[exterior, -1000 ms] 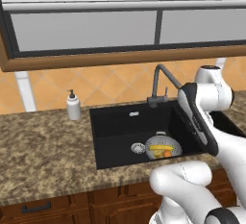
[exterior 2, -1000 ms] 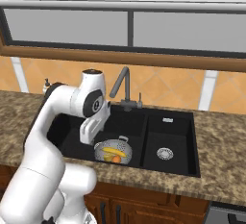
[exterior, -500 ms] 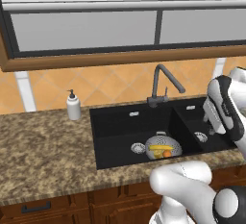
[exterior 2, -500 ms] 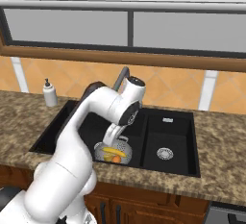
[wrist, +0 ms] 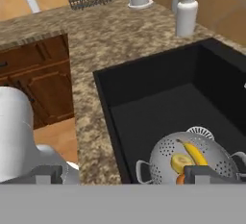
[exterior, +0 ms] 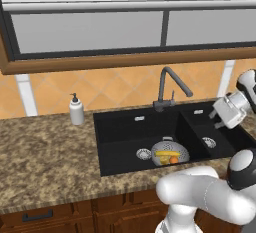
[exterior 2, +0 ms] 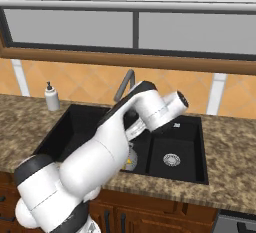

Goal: Put the colander in the sink, put the kiwi, tangerine, banana in the colander, and turn on the sink faucet and pour water over the colander.

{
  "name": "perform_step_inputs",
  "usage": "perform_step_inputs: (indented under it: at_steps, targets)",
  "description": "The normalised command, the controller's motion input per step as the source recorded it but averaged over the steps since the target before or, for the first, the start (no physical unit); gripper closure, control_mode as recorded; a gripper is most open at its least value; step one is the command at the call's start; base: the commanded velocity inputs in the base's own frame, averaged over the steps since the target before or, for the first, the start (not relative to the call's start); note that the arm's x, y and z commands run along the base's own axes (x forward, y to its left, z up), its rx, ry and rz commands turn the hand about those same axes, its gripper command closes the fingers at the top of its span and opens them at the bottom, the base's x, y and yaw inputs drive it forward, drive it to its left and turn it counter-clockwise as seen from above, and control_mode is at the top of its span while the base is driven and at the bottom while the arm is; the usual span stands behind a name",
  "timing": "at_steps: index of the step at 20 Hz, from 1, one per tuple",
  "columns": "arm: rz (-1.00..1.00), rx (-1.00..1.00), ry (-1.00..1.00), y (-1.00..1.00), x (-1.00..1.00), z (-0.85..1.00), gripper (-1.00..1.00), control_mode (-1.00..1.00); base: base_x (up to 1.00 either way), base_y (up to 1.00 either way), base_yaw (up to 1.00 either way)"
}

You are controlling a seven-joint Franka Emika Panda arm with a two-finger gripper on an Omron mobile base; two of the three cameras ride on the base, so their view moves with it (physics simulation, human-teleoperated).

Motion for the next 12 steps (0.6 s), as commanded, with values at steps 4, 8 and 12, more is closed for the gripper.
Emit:
perform_step_inputs:
  at_steps: [4, 8, 12]
  targets:
    - [-0.42, 0.01, -0.20, -0.01, 0.20, 0.01, -1.00, -1.00, 0.00, 0.00, 0.00]
    - [-0.40, 0.08, -0.61, 0.08, 0.06, -0.19, -1.00, -1.00, 0.00, 0.00, 0.00]
    - [-0.13, 0.24, -0.45, -0.04, 0.21, -0.03, -1.00, -1.00, 0.00, 0.00, 0.00]
